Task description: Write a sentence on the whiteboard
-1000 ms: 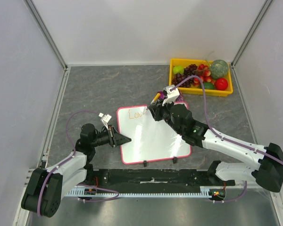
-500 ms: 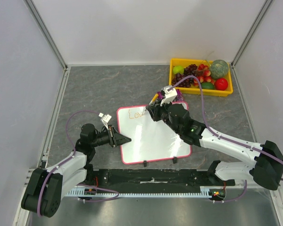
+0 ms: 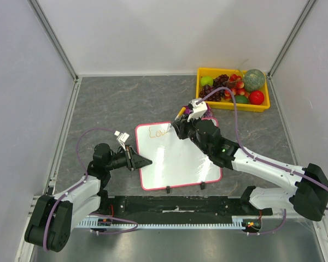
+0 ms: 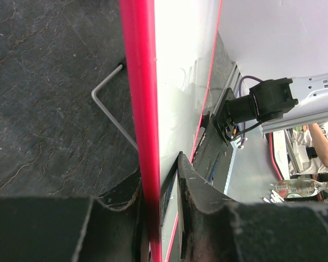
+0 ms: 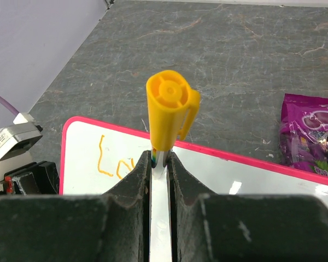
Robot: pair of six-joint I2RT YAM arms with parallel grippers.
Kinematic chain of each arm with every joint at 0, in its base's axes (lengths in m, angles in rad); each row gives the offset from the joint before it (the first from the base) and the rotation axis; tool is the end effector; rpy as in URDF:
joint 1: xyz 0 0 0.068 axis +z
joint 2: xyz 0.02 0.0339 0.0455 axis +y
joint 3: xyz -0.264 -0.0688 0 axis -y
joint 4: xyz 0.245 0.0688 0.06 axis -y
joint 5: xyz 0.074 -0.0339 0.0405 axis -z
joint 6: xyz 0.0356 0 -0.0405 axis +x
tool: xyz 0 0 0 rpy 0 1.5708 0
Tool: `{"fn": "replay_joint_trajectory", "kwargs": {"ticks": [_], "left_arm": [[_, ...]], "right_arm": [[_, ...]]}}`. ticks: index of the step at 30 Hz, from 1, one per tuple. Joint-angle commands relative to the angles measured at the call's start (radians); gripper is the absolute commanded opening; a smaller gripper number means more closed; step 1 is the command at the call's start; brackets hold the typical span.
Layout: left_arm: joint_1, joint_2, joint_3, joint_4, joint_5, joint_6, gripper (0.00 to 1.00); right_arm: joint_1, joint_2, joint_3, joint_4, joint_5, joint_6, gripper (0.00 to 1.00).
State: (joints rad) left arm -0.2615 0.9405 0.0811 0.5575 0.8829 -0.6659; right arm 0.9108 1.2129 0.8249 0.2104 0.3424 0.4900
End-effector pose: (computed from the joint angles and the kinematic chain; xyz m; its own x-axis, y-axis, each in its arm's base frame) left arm 0.1494 -0.0685 0.1516 -0.7675 -0.2006 -0.6089 0.5120 0.3798 -0.7705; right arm 0.1829 0.2161 0.3046 -0.3504 0.2715 -0.8964 -0.4268 0.8056 0.4109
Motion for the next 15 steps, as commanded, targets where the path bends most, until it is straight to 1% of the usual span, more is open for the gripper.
{"fn": "replay_joint_trajectory", "kwargs": {"ticks": [1,15], "left_arm": [[-0.002,0.003,0.003,-0.010,-0.044,0.043,0.02],[-0.004,0.006,0.005,-0.008,-0.045,0.043,0.02]], "right_arm": [[-0.019,-0.016,-0.003,-0.019,0.058,-0.008,0.00],[-0.032,0.023,0.052,0.000,0.021,-0.010,0.00]]}}
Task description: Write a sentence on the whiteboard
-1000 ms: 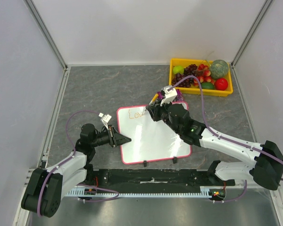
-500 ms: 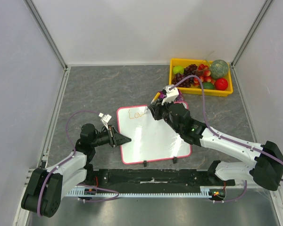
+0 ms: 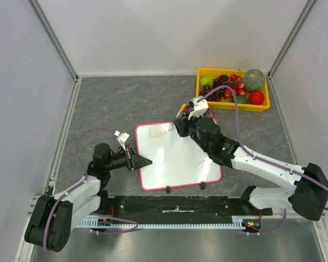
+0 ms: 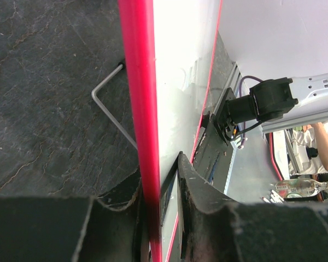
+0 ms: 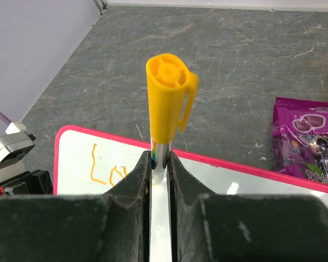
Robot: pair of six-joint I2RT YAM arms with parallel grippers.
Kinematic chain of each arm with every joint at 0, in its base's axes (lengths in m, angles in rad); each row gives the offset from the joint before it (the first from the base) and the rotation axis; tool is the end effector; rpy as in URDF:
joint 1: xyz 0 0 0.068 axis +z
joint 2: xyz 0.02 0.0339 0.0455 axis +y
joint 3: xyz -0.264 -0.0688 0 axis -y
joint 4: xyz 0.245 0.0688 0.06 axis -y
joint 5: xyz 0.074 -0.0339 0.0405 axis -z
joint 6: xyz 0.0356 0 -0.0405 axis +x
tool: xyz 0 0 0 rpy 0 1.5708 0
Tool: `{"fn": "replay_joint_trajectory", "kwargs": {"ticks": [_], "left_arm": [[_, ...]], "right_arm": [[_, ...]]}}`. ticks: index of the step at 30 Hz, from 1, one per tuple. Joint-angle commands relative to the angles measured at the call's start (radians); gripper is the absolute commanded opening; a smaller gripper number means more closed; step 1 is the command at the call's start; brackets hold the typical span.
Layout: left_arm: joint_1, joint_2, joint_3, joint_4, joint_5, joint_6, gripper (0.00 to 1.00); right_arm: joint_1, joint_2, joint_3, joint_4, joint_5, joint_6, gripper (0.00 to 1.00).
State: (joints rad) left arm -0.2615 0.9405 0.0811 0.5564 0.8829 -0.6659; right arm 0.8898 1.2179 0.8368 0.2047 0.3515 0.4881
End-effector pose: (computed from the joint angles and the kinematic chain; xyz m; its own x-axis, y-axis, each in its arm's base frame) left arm 0.1494 -0.0685 0.1515 -0.7681 -0.2005 -0.6081 0.5112 0.3800 -0.7709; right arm 0.1885 0.2131 0.3069 -0.3396 0.2803 -0.8979 -0.4040 0.8186 0.4083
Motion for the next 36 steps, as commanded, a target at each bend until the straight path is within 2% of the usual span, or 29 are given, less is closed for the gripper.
{"fn": "replay_joint_trajectory", "kwargs": {"ticks": [1,36], "left_arm": [[-0.004,0.006,0.003,-0.009,-0.045,0.043,0.02],[-0.004,-0.003,0.002,-0.007,-0.042,0.042,0.02]], "right_arm": [[-0.009,0.019,0.041,0.010,0.009,-0.006,0.00],[-0.009,0.040,0.047,0.036,-0.059,0.015,0.00]]}}
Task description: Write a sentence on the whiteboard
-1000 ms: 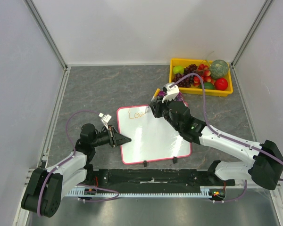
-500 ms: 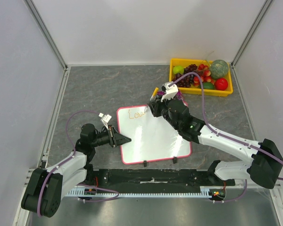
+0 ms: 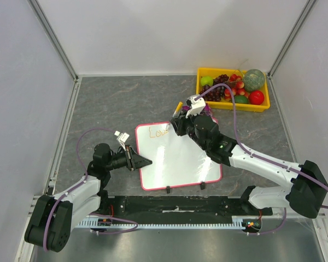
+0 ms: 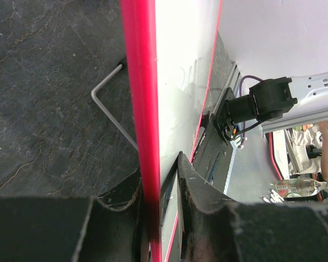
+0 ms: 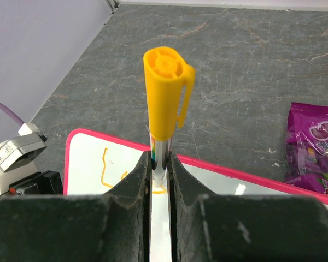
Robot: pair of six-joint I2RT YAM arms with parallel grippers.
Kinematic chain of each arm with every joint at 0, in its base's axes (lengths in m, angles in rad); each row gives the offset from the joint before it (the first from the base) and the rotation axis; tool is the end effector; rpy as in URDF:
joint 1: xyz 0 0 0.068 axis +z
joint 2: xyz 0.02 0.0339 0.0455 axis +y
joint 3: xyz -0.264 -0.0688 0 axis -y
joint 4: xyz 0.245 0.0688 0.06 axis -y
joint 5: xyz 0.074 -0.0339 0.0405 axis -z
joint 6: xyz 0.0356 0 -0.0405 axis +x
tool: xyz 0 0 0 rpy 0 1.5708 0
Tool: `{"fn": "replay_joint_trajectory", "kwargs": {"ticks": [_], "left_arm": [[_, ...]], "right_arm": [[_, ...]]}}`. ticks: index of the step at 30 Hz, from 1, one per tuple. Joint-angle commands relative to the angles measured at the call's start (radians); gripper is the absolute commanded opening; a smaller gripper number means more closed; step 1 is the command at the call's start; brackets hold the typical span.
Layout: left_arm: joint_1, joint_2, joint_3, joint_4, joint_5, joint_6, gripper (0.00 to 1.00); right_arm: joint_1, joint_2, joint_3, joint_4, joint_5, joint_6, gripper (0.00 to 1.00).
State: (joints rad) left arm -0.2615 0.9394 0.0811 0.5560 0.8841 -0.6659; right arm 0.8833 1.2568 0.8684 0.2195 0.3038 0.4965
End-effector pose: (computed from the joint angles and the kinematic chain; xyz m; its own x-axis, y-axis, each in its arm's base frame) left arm 0.1493 -0.0685 0.1517 -0.7680 -0.1999 -0.6085 0.5120 0.3791 -0.7708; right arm 0.1950 0.2207 0.3092 -0.3559 0.2828 -0.8907 -0.4330 0.7947 0.4254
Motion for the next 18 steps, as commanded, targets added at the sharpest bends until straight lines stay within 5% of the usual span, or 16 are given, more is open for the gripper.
{"fn": "replay_joint_trajectory", "kwargs": {"ticks": [1,18], "left_arm": [[-0.004,-0.002,0.002,-0.007,-0.042,0.042,0.02],[-0.004,0.001,0.003,-0.008,-0.045,0.043,0.02]], "right_arm": [[-0.004,0.000,0.011,0.020,-0.011,0.007,0.00],[-0.004,-0.033,-0.054,-0.006,-0.012,0.010,0.00]]}}
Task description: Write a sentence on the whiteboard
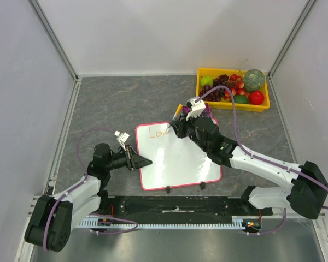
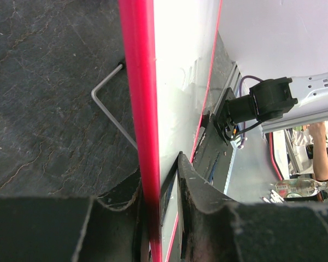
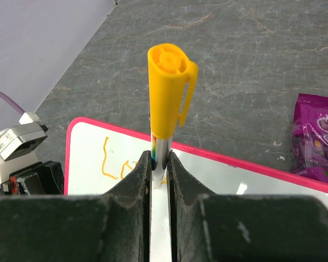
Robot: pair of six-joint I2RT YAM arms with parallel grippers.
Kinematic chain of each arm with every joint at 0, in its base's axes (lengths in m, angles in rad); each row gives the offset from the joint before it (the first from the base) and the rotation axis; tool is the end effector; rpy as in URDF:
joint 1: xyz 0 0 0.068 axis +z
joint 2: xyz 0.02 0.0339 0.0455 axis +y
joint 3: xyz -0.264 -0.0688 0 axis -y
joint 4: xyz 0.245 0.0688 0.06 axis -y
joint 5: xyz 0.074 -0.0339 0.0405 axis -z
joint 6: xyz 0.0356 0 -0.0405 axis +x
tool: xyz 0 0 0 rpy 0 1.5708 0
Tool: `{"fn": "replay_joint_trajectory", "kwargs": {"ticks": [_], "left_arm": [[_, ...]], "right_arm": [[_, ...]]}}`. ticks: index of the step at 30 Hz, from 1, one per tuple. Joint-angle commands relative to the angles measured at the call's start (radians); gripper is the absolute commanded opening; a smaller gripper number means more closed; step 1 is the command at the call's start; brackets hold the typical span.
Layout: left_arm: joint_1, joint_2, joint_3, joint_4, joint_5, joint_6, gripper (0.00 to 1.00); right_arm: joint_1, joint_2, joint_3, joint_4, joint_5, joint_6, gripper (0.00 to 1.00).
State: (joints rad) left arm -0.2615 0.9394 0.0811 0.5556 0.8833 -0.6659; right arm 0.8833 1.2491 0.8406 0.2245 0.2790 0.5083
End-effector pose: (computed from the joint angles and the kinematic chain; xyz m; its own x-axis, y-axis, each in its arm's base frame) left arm 0.1493 -0.0684 0.1516 -0.7680 -0.2003 -0.6083 0.5115 0.3797 -0.7708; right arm 0.1926 0.2191 0.3019 -0.3794 0.2752 -0.8833 -0.4424 0.7845 0.4345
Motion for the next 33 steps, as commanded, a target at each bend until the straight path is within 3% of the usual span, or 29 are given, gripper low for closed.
{"fn": "replay_joint_trajectory", "kwargs": {"ticks": [1,22,33], "left_arm": [[-0.004,0.001,0.003,-0.008,-0.044,0.043,0.02],[-0.004,-0.004,0.002,-0.006,-0.041,0.042,0.02],[-0.004,-0.007,0.000,-0.010,-0.044,0.042,0.02]], "right_arm": [[-0.004,-0.028,-0.029,-0.014,0.015,-0.004,0.00],[-0.023,-0.059,-0.017,-0.028,0.043,-0.002,0.00],[-0.043,-0.241,-0.055,-0.031,-0.031,0.039,0.00]]}}
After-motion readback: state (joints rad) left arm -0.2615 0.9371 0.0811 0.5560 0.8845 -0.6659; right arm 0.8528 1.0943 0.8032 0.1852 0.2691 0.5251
